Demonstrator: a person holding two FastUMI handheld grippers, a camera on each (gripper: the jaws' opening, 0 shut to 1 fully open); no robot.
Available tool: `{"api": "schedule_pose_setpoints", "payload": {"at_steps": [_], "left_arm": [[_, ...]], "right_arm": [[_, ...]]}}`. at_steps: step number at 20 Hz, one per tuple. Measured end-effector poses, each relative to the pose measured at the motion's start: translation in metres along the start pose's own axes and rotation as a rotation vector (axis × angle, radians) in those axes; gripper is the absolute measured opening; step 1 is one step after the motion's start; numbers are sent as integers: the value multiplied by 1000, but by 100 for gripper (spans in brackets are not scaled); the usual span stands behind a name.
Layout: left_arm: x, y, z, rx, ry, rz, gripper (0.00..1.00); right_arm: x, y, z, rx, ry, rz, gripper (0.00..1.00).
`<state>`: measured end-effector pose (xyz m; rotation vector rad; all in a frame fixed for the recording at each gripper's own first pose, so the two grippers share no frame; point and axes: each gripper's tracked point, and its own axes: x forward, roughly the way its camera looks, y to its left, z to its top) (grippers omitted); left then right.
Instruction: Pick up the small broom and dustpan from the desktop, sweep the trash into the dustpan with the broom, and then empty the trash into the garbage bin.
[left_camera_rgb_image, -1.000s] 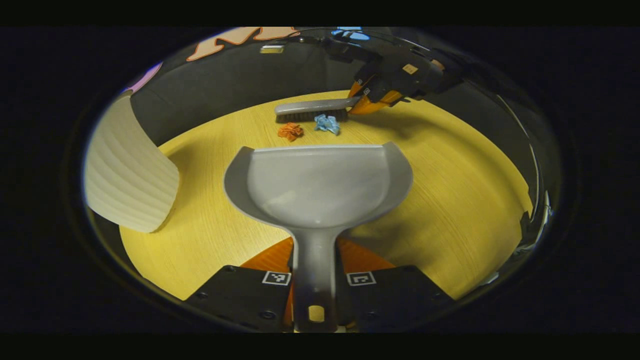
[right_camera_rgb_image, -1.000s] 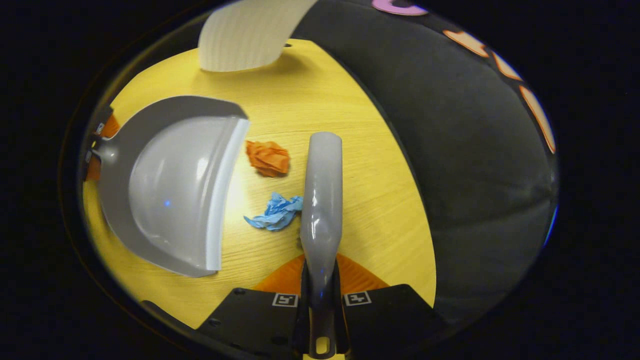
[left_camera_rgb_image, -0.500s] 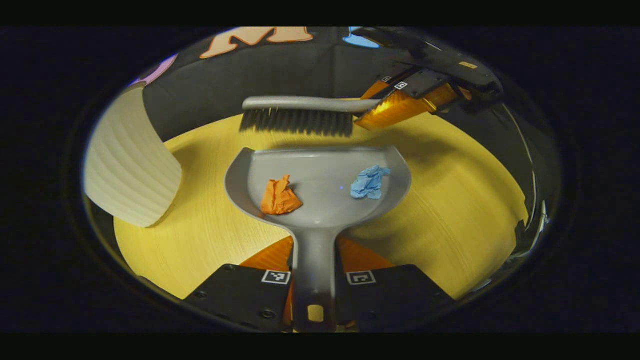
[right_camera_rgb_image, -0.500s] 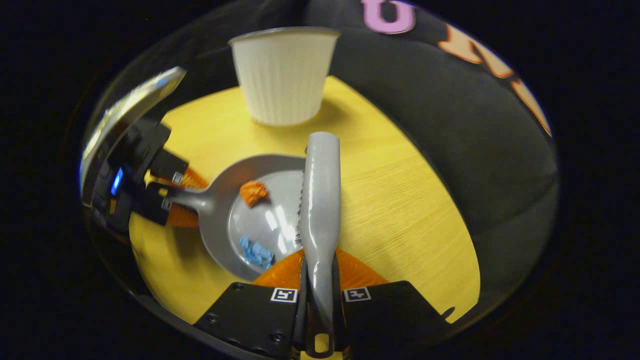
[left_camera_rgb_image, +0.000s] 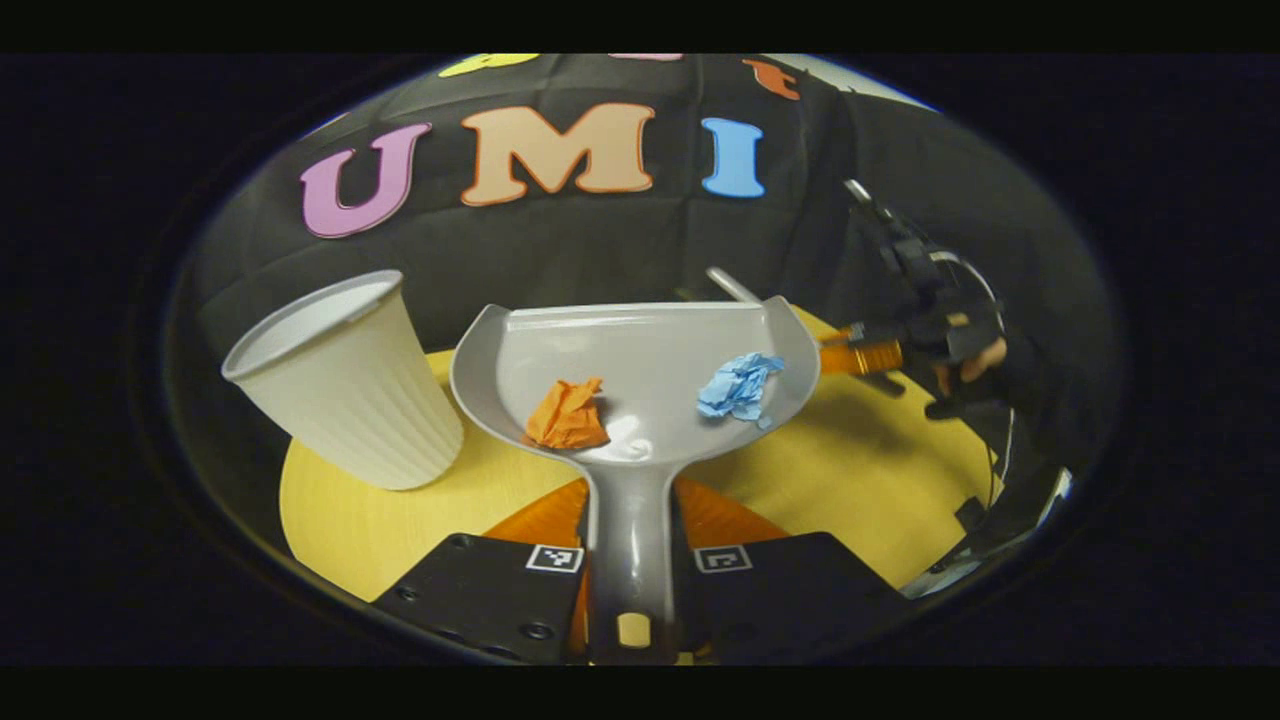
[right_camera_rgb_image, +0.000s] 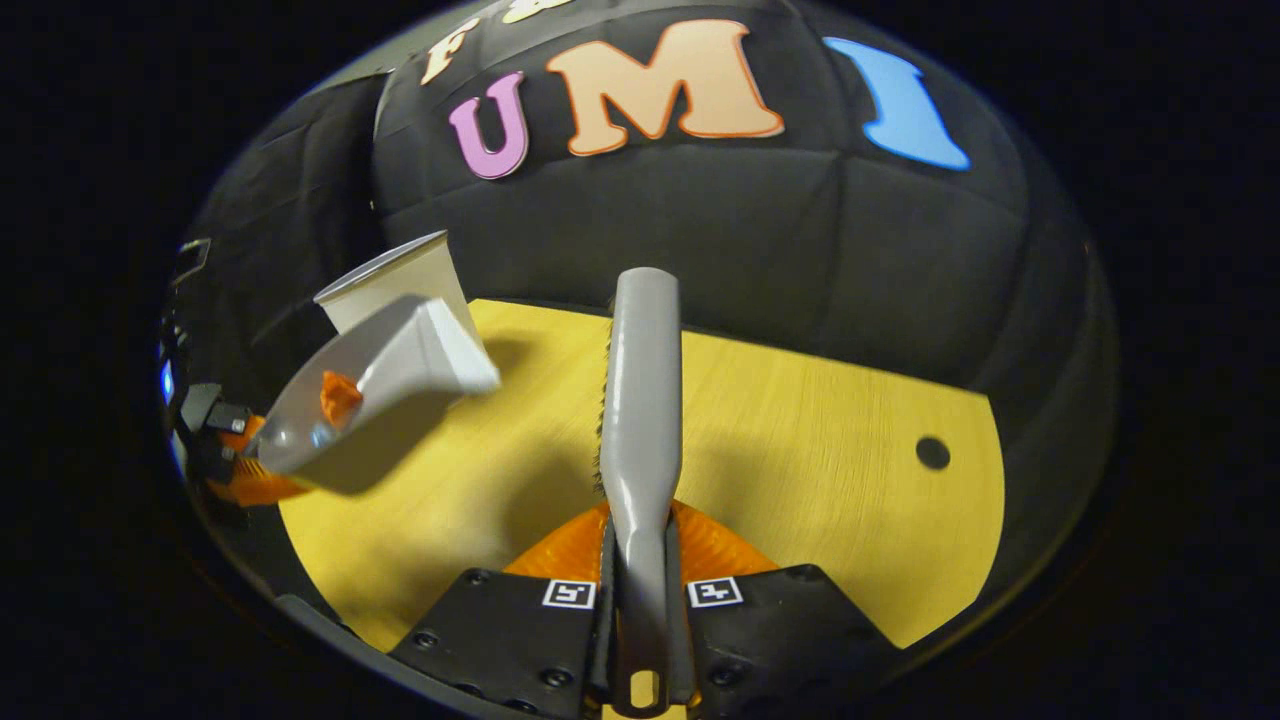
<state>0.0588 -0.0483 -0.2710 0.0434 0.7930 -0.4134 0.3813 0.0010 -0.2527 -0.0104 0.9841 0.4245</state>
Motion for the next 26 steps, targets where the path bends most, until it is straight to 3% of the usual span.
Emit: {"api": "schedule_pose_setpoints", "payload": {"at_steps": [1, 4, 9, 12, 16, 21, 26], "left_arm": [[1, 2, 2, 9, -23, 23, 25], [6, 10, 3, 61, -65, 122, 26], [3, 10, 9, 48, -73, 213, 24], [1, 19, 6, 136, -37, 340, 25], [-2, 38, 2, 347, 60, 519, 25], [-9, 39, 2, 651, 262, 620, 24], [-17, 55, 3, 1160, 403, 699, 27]], "right_arm": [[-15, -2, 12, 26, 17, 6, 18], [5, 13, 12, 102, 59, 34, 18], [34, 17, 21, 154, 112, 57, 18], [22, 11, 25, 172, 109, 71, 18], [16, 14, 24, 177, 108, 81, 18], [13, 15, 25, 167, 125, 85, 18], [10, 18, 29, 154, 136, 85, 18]]}}
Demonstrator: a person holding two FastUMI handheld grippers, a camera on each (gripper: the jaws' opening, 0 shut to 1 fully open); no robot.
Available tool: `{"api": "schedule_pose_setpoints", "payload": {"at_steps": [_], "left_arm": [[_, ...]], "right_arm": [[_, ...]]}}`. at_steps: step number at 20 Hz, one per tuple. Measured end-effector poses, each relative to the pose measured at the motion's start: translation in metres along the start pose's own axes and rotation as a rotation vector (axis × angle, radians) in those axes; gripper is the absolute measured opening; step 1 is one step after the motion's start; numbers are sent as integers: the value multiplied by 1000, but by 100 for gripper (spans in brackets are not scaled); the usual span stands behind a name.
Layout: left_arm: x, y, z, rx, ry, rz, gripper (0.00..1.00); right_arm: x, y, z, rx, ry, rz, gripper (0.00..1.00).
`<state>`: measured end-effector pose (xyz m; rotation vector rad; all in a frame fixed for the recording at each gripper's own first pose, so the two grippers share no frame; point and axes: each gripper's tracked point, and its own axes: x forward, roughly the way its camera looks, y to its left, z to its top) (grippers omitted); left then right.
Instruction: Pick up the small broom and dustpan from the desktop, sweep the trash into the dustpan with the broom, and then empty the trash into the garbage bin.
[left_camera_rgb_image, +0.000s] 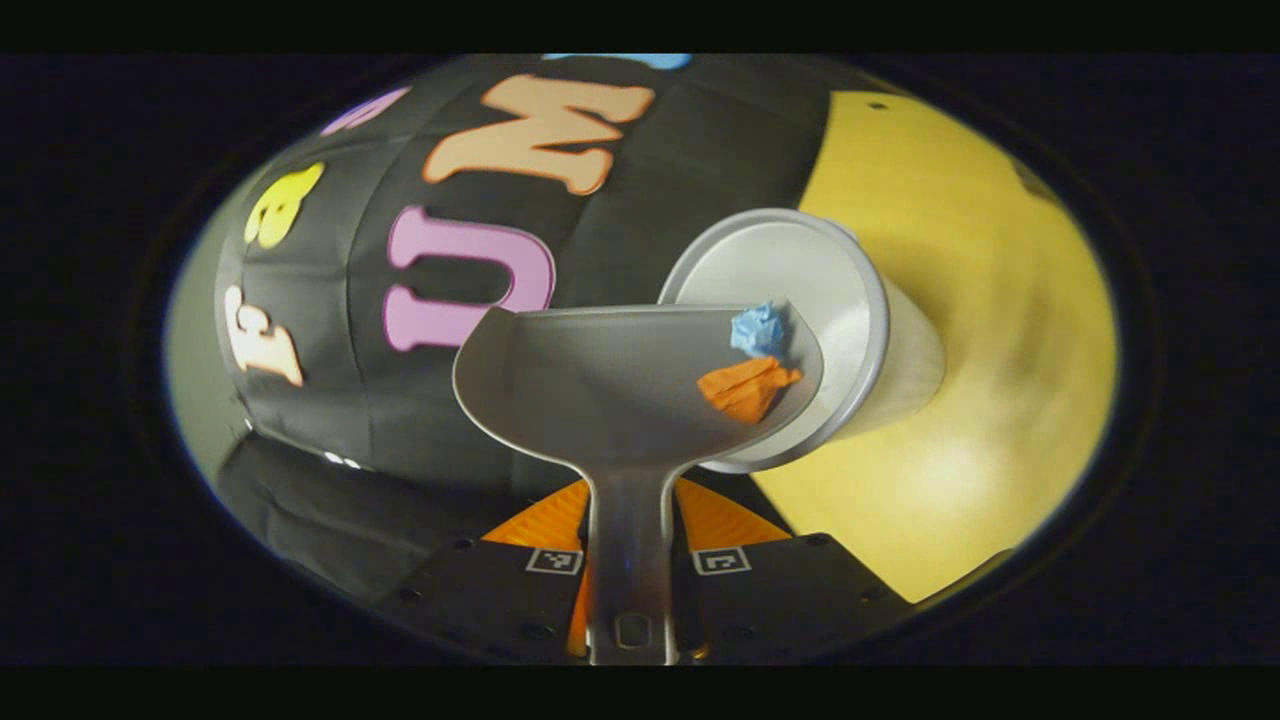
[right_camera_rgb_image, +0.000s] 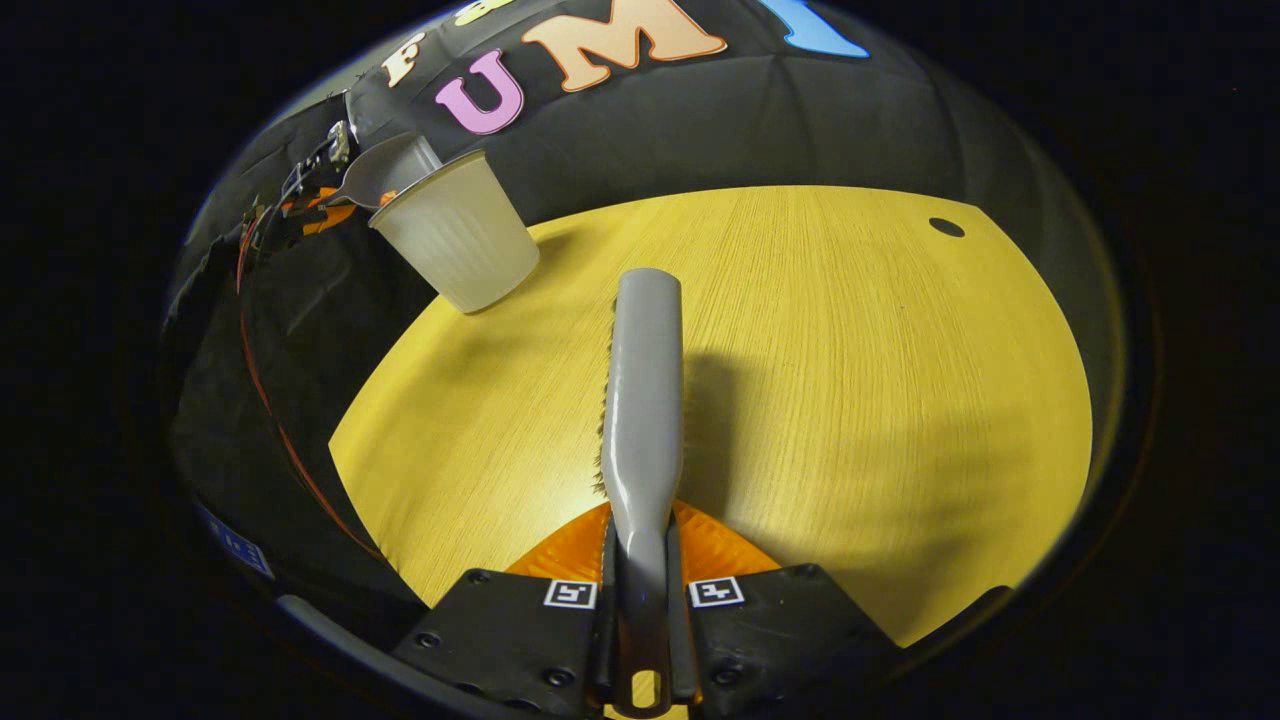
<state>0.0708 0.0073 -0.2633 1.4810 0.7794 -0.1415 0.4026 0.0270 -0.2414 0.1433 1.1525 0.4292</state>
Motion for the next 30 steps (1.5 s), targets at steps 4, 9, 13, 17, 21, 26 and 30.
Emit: {"api": "schedule_pose_setpoints", "payload": {"at_steps": [4, 9, 13, 17, 21, 26, 30], "left_arm": [[-8, 24, 6, 236, -5, 111, 27], [-7, -25, 17, -238, -60, -61, 23], [-35, -77, 62, -654, -153, -178, 27], [-76, -119, 113, -968, -231, -317, 25], [-123, -168, 162, -1139, -295, -420, 26], [-180, -257, 187, -1178, -270, -551, 26], [-190, -331, 181, -1210, -140, -637, 27]], "right_arm": [[-1, 2, -1, -5, 1, 0, 18], [-5, 3, 0, -8, -11, -2, 18], [-7, 4, 1, 5, -45, -12, 18], [-4, 5, -4, 12, -89, -22, 18], [3, 8, -8, 20, -106, -33, 18], [3, 12, -10, 33, -119, -65, 18], [-1, 17, -11, 45, -120, -118, 18]]}}
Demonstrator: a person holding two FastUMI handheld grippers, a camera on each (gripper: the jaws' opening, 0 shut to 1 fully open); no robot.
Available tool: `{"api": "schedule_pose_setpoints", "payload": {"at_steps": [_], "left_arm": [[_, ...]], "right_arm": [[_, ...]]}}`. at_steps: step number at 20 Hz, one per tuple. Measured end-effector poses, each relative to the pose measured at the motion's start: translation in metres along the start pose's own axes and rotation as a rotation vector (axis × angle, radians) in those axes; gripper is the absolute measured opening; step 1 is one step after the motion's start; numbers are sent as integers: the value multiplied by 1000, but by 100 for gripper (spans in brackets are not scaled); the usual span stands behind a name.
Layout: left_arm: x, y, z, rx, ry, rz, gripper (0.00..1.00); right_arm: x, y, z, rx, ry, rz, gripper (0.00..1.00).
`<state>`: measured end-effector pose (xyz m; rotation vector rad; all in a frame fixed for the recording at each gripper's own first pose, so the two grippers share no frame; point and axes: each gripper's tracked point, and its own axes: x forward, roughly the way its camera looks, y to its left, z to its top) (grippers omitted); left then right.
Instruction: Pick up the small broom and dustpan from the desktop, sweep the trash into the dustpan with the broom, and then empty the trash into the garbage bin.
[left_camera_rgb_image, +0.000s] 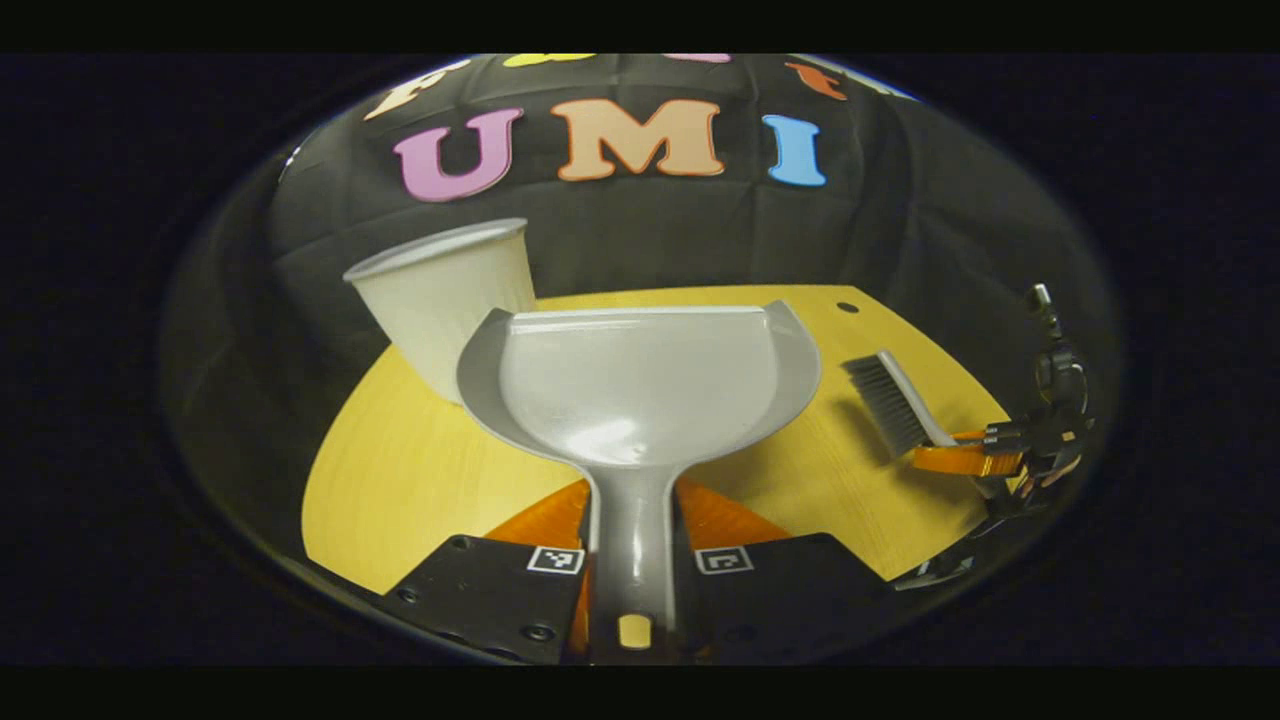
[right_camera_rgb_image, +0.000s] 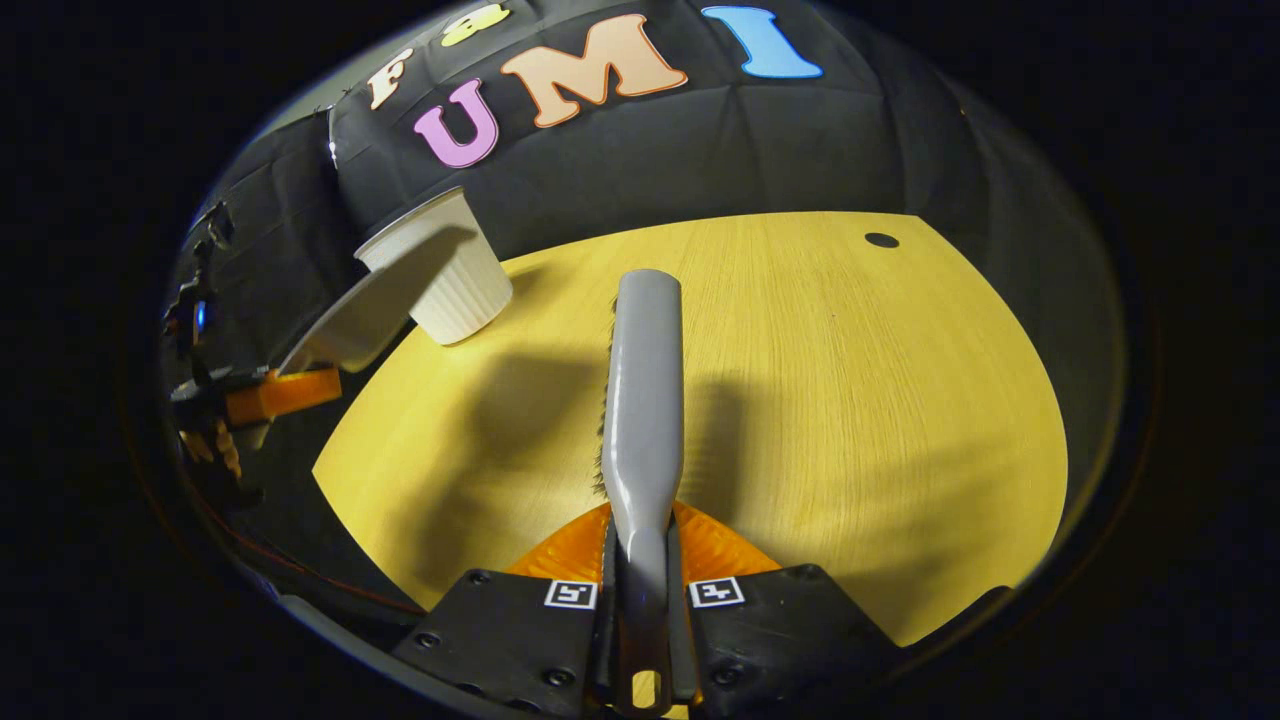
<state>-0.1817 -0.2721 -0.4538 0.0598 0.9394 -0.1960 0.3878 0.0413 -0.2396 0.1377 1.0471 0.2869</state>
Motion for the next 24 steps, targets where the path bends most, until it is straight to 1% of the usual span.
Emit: {"api": "schedule_pose_setpoints", "payload": {"at_steps": [4, 7, 8, 9, 10, 11, 12, 15, 17, 18, 19, 21, 22, 23, 24], "left_arm": [[22, 3, -47, -20, 106, 53, 25], [25, 4, -57, -10, 157, 71, 26], [25, 4, -58, -7, 171, 75, 26], [27, 3, -61, -10, 189, 74, 27], [27, 2, -61, -19, 199, 70, 26], [25, 3, -61, -26, 209, 64, 27], [25, 3, -62, -26, 220, 61, 28], [26, 3, -65, -46, 231, 67, 27], [25, 4, -66, -45, 233, 76, 30], [25, 2, -61, -40, 208, 73, 32], [25, 2, -57, -29, 172, 70, 55], [14, 4, -41, 5, 94, 107, 100], [3, 5, -31, 9, 57, 134, 94], [-11, 6, -15, 4, -11, 164, 95], [-27, 6, 10, -2, -103, 199, 96]], "right_arm": [[-1, 12, 2, 19, 68, -112, 18], [-1, 13, 2, 13, 129, -184, 18], [-3, 14, 3, 6, 158, -208, 15], [-7, 18, 7, 1, 179, -228, 18], [-10, 19, 12, -6, 191, -244, 18], [-13, 21, 15, -14, 199, -259, 15], [-14, 22, 18, -21, 209, -271, 18], [-16, 25, 15, -18, 244, -298, 20], [-19, 29, 12, -20, 264, -287, 22], [-24, 30, 16, -27, 246, -279, 40], [-31, 28, 21, -41, 229, -279, 58], [-47, 29, 34, -74, 166, -272, 94], [-58, 31, 44, -95, 119, -261, 94], [-69, 37, 60, -113, 45, -240, 94], [-81, 45, 81, -128, -50, -208, 94]]}}
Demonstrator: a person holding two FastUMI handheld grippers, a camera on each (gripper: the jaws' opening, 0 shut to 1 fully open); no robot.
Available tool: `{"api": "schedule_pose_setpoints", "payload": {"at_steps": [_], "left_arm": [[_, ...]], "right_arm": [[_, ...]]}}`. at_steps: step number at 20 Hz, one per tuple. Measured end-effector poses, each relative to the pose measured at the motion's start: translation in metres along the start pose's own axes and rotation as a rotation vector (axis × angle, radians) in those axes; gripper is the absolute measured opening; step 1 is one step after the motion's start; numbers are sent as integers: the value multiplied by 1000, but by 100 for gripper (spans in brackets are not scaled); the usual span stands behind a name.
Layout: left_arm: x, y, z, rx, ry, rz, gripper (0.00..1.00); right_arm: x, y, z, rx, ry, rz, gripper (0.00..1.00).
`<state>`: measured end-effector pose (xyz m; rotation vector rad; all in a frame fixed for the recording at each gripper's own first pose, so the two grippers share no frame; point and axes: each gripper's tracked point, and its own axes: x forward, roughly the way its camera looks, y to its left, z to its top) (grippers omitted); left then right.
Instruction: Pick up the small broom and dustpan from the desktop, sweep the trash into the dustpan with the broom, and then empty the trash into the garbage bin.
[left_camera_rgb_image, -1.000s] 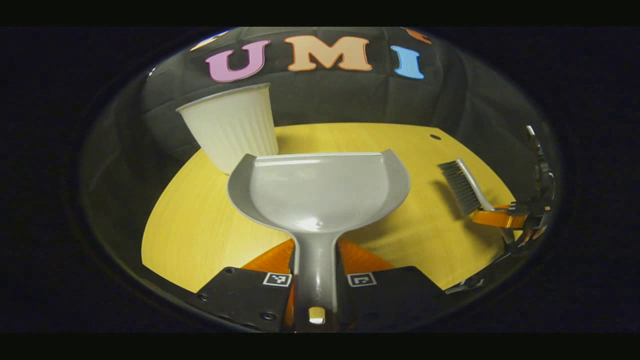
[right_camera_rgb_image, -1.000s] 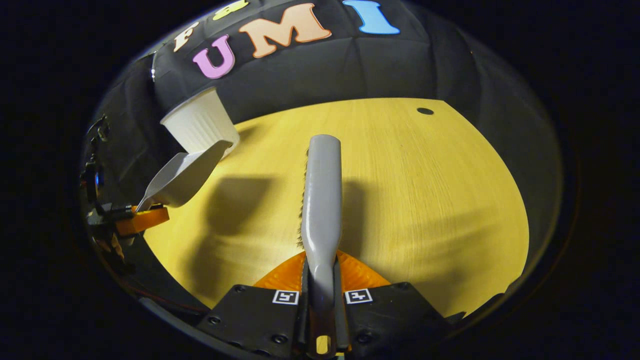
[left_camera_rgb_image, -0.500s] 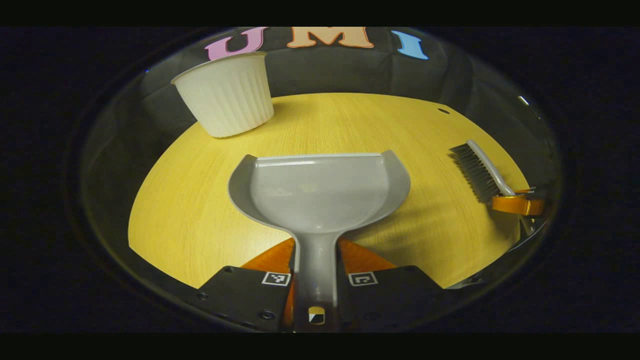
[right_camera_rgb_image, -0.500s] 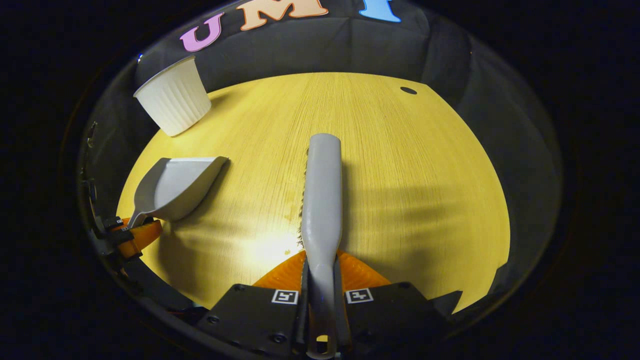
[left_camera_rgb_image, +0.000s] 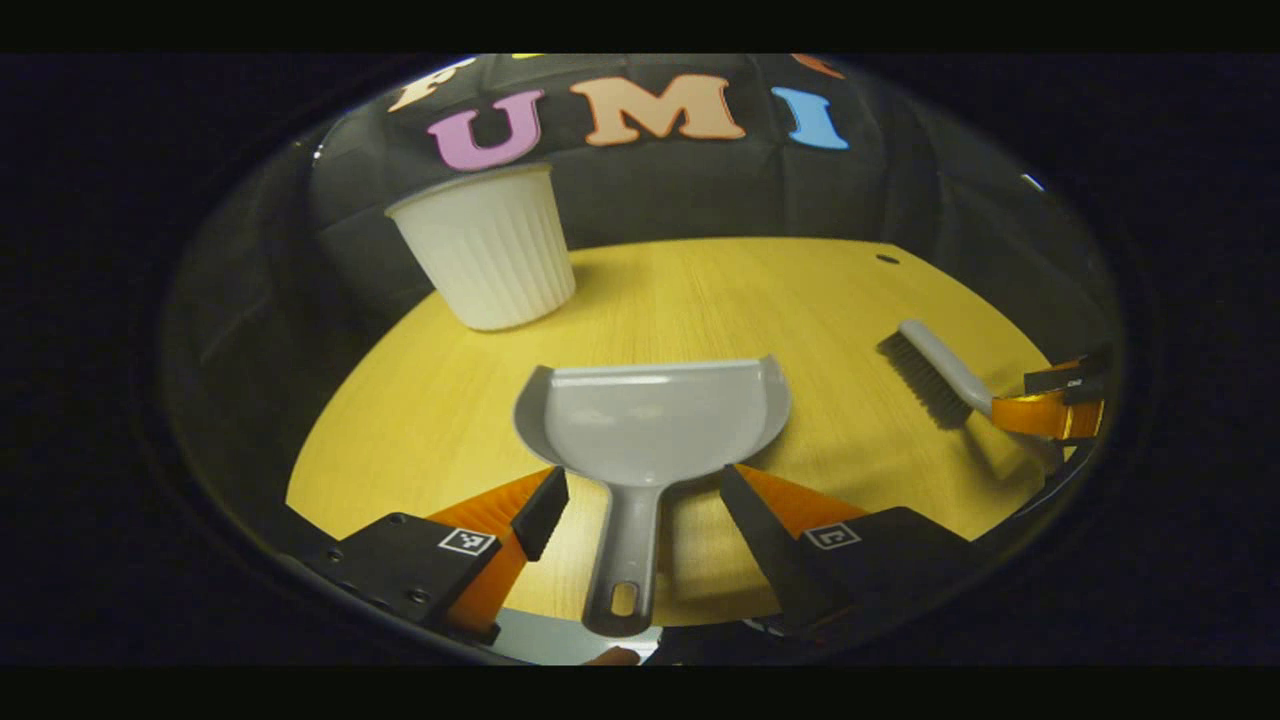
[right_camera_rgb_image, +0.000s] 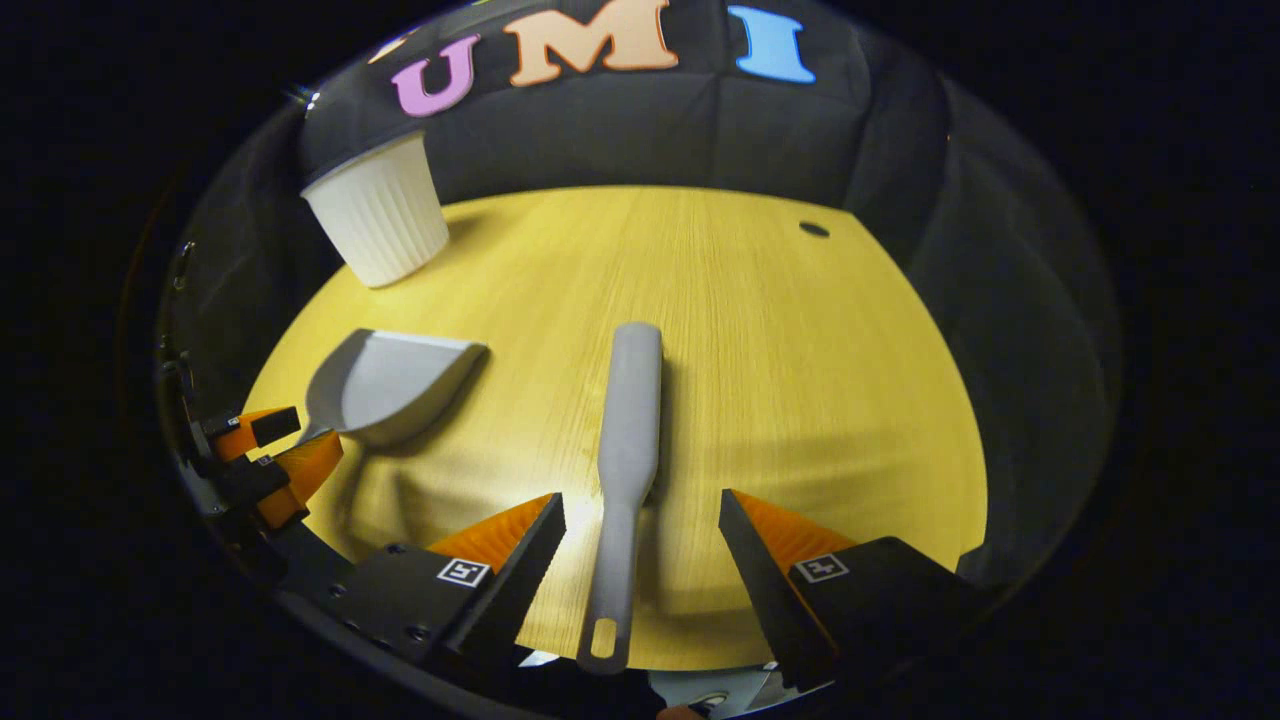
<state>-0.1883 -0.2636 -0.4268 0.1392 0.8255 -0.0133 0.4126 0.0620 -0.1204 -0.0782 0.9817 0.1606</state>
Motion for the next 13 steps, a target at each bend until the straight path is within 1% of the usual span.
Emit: {"api": "schedule_pose_setpoints", "payload": {"at_steps": [1, 3, 5, 6, 7, 8, 9, 10, 12, 13], "left_arm": [[-17, 3, 26, -10, -87, 40, 96], [-51, 2, 89, -16, -273, 71, 95], [-79, -15, 136, -15, -392, 35, 94], [-89, -28, 153, -15, -429, -4, 93], [-95, -38, 170, -12, -460, -37, 93], [-100, -46, 182, -4, -490, -63, 93], [-103, -48, 195, -3, -528, -82, 93], [-104, -52, 205, -2, -550, -105, 93], [-106, -54, 210, 2, -579, -144, 93], [-105, -50, 216, 3, -591, -147, 93]], "right_arm": [[-15, 3, 25, 0, -108, 26, 94], [-50, 13, 78, 11, -326, 73, 94], [-76, 23, 123, 16, -473, 96, 93], [-84, 28, 140, 23, -520, 100, 93], [-98, 33, 143, 34, -560, 98, 93], [-119, 29, 149, 54, -595, 89, 93], [-133, 28, 172, 73, -626, 81, 93], [-138, 29, 181, 89, -652, 64, 93], [-142, 23, 188, 96, -695, 26, 93], [-145, 21, 192, 101, -714, 1, 93]]}}
